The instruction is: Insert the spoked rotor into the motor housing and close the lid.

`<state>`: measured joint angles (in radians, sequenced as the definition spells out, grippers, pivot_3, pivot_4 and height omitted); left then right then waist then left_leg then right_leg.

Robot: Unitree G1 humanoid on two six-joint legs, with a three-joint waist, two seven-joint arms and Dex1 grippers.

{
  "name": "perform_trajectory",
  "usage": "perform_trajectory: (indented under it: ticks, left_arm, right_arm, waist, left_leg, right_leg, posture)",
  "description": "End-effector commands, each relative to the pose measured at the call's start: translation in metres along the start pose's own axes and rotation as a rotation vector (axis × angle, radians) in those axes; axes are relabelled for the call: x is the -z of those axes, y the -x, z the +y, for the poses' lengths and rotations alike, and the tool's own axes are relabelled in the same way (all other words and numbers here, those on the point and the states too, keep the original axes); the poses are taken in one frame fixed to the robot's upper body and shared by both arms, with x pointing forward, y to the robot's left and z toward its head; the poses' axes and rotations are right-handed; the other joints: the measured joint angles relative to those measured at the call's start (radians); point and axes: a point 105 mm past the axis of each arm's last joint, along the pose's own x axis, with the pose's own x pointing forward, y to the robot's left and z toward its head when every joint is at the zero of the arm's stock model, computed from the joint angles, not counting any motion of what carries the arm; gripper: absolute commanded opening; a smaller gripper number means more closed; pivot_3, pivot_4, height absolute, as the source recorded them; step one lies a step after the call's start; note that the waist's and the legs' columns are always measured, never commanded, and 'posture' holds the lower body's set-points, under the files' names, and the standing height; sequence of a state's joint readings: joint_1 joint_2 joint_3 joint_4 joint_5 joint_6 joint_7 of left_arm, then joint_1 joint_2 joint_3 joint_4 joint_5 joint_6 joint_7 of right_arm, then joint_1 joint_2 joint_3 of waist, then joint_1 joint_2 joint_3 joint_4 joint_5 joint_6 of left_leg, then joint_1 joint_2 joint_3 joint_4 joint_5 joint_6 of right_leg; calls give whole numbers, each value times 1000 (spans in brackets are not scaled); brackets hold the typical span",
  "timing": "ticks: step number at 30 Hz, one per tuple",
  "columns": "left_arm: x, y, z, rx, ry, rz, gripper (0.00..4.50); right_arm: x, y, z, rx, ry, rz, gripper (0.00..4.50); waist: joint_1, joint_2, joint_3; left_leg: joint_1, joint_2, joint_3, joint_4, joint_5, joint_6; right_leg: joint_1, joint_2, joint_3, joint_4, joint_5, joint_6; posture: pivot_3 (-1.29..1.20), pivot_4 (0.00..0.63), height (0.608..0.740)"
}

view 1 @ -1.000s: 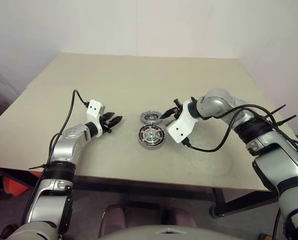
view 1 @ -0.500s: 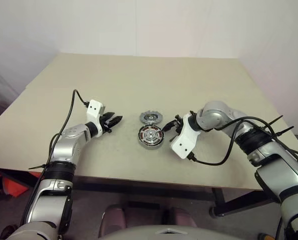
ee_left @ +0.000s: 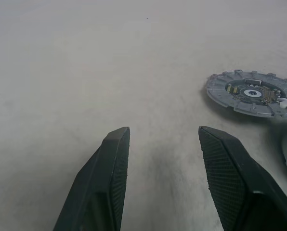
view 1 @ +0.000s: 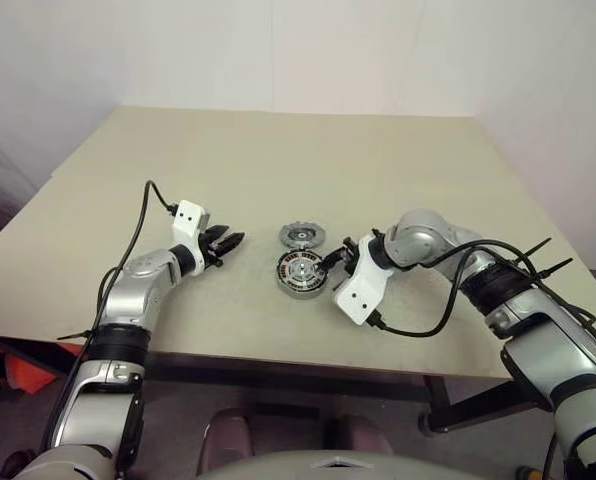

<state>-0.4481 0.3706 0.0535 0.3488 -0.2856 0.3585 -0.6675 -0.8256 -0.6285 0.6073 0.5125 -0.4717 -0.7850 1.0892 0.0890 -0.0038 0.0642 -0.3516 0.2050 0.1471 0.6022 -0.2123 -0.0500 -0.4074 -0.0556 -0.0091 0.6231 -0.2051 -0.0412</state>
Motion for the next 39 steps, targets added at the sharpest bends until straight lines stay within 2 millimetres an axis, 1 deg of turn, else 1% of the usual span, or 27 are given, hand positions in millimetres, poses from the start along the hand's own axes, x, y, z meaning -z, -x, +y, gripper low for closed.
perform_trajectory:
  ticks: [1,2,3,5,6,7,8,14,16,18,19,24,29,32,33,36,39]
  left_arm:
    - [-15,3,1,-4,-31,-42,2437]
    - [-15,3,1,-5,-30,-42,2437]
    - [-15,3,1,-6,-30,-42,2437]
    - [-15,3,1,-7,-30,-43,2437]
    - [-15,3,1,-7,-30,-43,2437]
    - [-15,3,1,-8,-30,-42,2437]
    - [-15,3,1,-10,-31,-42,2437]
    - [-16,3,3,-13,-32,-44,2437]
    - [-16,3,3,-13,-33,-45,2437]
    - [-17,3,3,-14,-33,-45,2437]
    - [-17,3,3,-14,-34,-45,2437]
    - [-17,2,3,-17,-33,-47,2437]
    - [-16,2,2,-17,-30,-48,2437]
    - [-15,2,2,-16,-28,-47,2437]
    - [-14,2,2,-16,-28,-46,2437]
    - [-13,2,1,-17,-26,-44,2437]
    - [-12,2,1,-17,-26,-43,2437]
  right_arm:
    - [4,5,-7,8,15,22,2592]
    - [4,5,-7,5,16,19,2592]
    - [3,5,-7,5,14,11,2409]
    - [0,5,-6,3,16,0,1939]
    - [-1,4,-6,3,18,-3,1637]
    - [-2,4,-5,3,25,-3,1244]
    - [-2,4,-5,4,30,-5,1009]
    - [-5,4,-7,19,21,-12,1009]
    - [-4,4,-9,33,7,-4,660]
    - [-2,4,-10,41,-4,4,162]
    - [-2,4,-10,43,-9,6,9]
    - [-2,6,-10,57,-42,0,9]
    - [4,9,-17,115,-104,32,9]
    - [-1,13,-25,174,-262,-9,9]
    - [-6,15,-28,185,-354,-45,9]
    - [-21,22,-33,174,-557,-118,9]
    - [-25,26,-35,163,-668,-118,9]
  waist:
    - [-1,0,0]
    - [-2,0,0]
    - [-2,0,0]
    - [-3,0,0]
    - [-3,0,0]
    - [-2,0,0]
    - [-2,0,0]
    - [-4,0,0]
    - [-4,0,0]
    - [-9,-2,0]
    - [-11,-2,0]
    - [-19,-2,0]
    - [-20,-2,0]
    - [-19,-2,0]
    - [-19,-2,1]
    - [-19,-2,1]
    - [-19,-2,2]
  left_leg:
    - [0,0,0,0,0,0]
    - [0,0,0,0,0,0]
    - [0,0,0,0,0,0]
    - [0,0,0,0,0,0]
    - [0,0,0,0,0,0]
    - [0,0,0,0,0,0]
    - [0,0,0,0,0,0]
    - [0,0,0,0,0,1]
    - [0,0,0,0,0,1]
    - [1,0,0,0,0,1]
    - [1,0,0,0,0,1]
    - [1,0,0,0,0,0]
    - [0,0,0,0,0,1]
    - [1,0,0,0,0,0]
    - [0,0,0,0,0,0]
    - [0,1,0,-1,0,0]
    - [0,1,0,-3,0,0]
  right_leg:
    - [0,0,0,0,0,0]
    - [0,0,0,0,0,0]
    - [0,0,0,0,0,0]
    - [0,0,0,0,0,0]
    - [0,0,0,0,0,0]
    - [0,0,0,0,0,0]
    - [0,0,0,0,0,0]
    - [0,0,0,0,0,0]
    - [0,0,0,0,0,0]
    - [1,0,0,0,0,0]
    - [1,0,0,0,0,0]
    - [1,0,0,0,0,0]
    - [1,0,0,-1,0,0]
    - [1,0,0,0,0,0]
    - [1,0,0,0,0,0]
    - [1,0,0,-1,0,0]
    - [0,0,-1,-3,0,0]
  posture:
    - [0,0,740]
    - [0,0,740]
    - [0,0,740]
    - [0,0,740]
    - [0,0,740]
    - [0,0,740]
    - [0,0,740]
    - [0,0,740]
    - [0,0,740]
    - [0,0,740]
    - [0,0,740]
    - [0,0,740]
    - [0,0,740]
    - [0,0,740]
    - [0,0,740]
    - [0,0,740]
    - [0,0,740]
